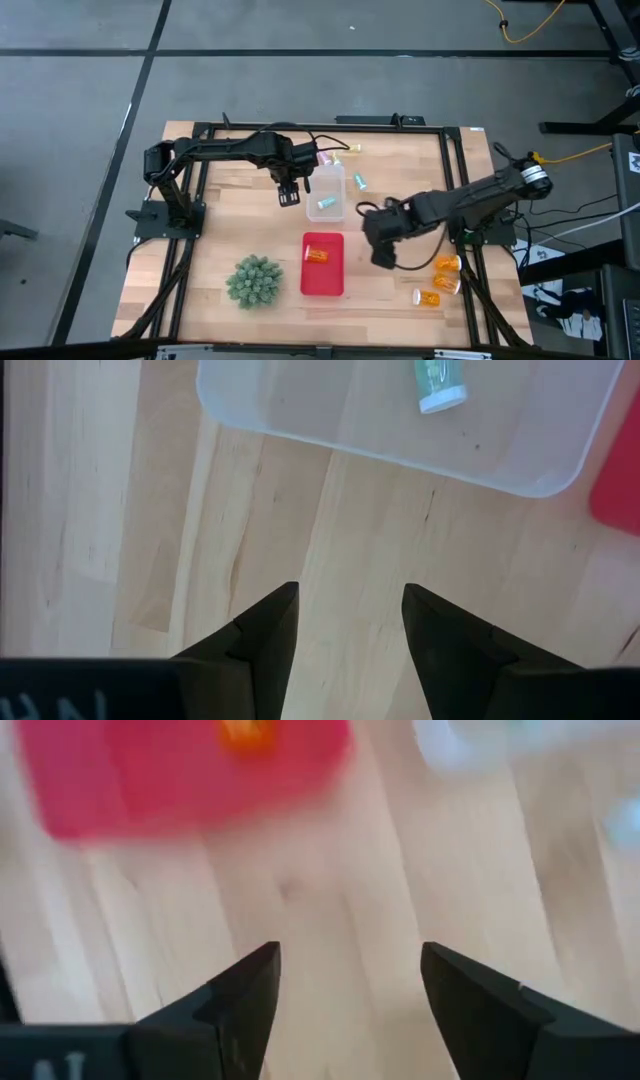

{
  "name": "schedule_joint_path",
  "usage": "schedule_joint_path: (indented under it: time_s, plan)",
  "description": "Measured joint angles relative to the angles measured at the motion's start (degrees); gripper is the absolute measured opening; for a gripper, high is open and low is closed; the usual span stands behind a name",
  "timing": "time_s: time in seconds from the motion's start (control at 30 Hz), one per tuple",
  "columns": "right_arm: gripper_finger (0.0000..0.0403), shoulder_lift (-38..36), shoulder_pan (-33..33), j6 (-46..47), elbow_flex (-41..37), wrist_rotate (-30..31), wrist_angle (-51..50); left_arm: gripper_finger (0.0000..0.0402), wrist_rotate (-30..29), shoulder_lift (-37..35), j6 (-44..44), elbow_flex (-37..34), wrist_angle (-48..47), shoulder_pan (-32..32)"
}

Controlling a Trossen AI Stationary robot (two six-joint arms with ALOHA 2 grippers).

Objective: Pick and place medicine bottles into bin by pill shape (circle, oval)
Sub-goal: Put the bottom big orange pill bottle into the red bin

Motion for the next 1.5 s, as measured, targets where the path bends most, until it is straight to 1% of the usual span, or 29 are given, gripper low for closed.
schedule_joint_path:
  time_s: [0.13, 0.27, 0.4, 0.6, 0.77, 0.9, 1.07, 1.33, 1.5]
  plan:
    - [0.0243, -0.82, 3.44, 10.35, 0.00, 0.97, -10.88, 0.0173, 0.00, 0.00, 0.12, 0.00, 1.33, 0.00]
    - [0.0243, -0.80, 7.40, 19.17, 0.00, 0.96, -17.99, 0.0173, 0.00, 0.00, 0.11, 0.00, 2.48, 0.00]
    - [0.0243, -0.82, 11.30, 26.03, 0.00, 0.27, -20.13, 0.0173, 0.00, 0.00, 0.09, -0.02, 2.45, 0.00]
    - [0.0243, -0.82, 18.54, 35.65, 0.00, -5.20, -20.22, 0.0173, 0.00, 0.00, 0.09, -0.02, 2.45, 0.00]
    - [0.0243, -0.82, 24.85, 44.44, 0.00, -5.72, -19.00, 0.0173, 0.00, 0.00, 0.04, -0.02, 2.60, 0.00]
    - [0.0243, -0.82, 29.44, 47.00, 0.00, -5.11, -14.11, 0.0173, 0.00, 0.00, 0.04, -0.02, 4.27, 0.00]
    - [0.0243, 0.29, 33.14, 49.12, 0.00, -4.32, -10.64, 0.0173, 0.00, 0.00, 0.02, -0.02, 5.97, 0.00]
    - [0.0243, 5.29, 36.85, 49.89, -0.04, -5.12, -6.80, 0.0173, 0.01, 0.00, 0.01, -0.02, 6.26, 0.00]
    - [0.0243, 9.44, 38.17, 49.62, -0.04, -5.41, -7.70, 0.0173, 0.02, 0.00, -1.07, -0.02, 6.36, 0.00]
